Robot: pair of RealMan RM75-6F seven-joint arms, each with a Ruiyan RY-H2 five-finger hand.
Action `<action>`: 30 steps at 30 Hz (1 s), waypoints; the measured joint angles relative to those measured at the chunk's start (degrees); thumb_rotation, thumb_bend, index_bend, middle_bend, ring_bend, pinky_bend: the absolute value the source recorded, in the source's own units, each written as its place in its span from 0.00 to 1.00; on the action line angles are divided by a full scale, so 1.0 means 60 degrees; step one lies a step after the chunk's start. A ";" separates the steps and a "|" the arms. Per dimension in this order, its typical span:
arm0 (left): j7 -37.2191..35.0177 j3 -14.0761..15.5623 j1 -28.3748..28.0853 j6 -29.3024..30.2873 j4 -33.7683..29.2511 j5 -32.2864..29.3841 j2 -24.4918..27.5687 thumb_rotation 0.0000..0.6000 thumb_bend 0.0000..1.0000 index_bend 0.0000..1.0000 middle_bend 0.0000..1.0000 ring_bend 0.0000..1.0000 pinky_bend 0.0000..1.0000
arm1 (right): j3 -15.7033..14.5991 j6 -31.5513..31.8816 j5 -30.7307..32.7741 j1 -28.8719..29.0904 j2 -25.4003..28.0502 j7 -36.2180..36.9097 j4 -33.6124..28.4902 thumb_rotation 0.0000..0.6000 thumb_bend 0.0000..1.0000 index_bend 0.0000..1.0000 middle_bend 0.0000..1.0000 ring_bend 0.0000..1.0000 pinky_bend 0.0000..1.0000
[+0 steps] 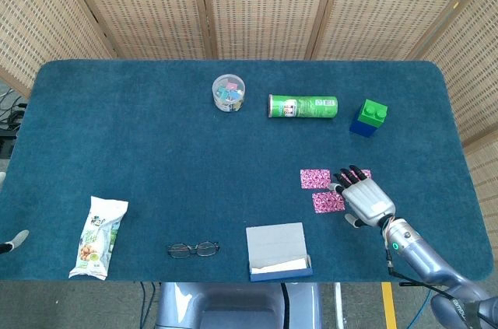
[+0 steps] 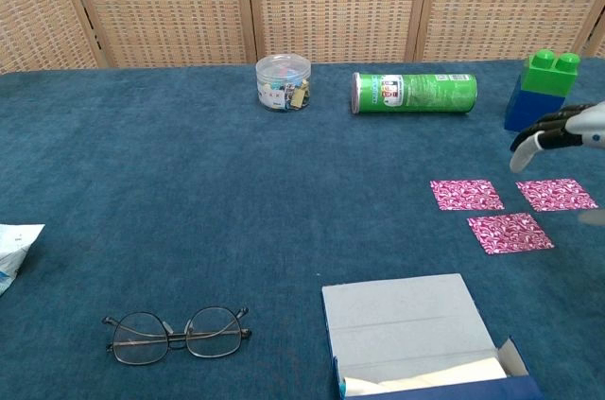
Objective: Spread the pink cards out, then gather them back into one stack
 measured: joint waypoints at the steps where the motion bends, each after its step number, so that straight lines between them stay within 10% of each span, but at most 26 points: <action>1: 0.0004 0.0003 -0.0005 -0.0005 0.0006 0.0014 -0.0021 1.00 0.06 0.00 0.00 0.00 0.00 | 0.0044 0.0197 -0.0005 -0.0088 0.0035 0.0020 -0.0044 1.00 0.26 0.21 0.12 0.00 0.00; 14: 0.0107 -0.0004 -0.0069 -0.0027 0.0064 0.0102 -0.0181 1.00 0.06 0.00 0.00 0.00 0.00 | 0.0518 0.1804 0.0235 -0.1198 0.0026 0.0374 -0.0110 1.00 0.24 0.23 0.12 0.00 0.00; 30: -0.0092 0.0004 -0.0003 0.0010 0.0190 0.0030 -0.0068 1.00 0.06 0.00 0.00 0.00 0.00 | 0.1407 -0.0063 0.1637 0.0108 -0.1362 -0.0053 0.0656 1.00 0.26 0.31 0.14 0.00 0.00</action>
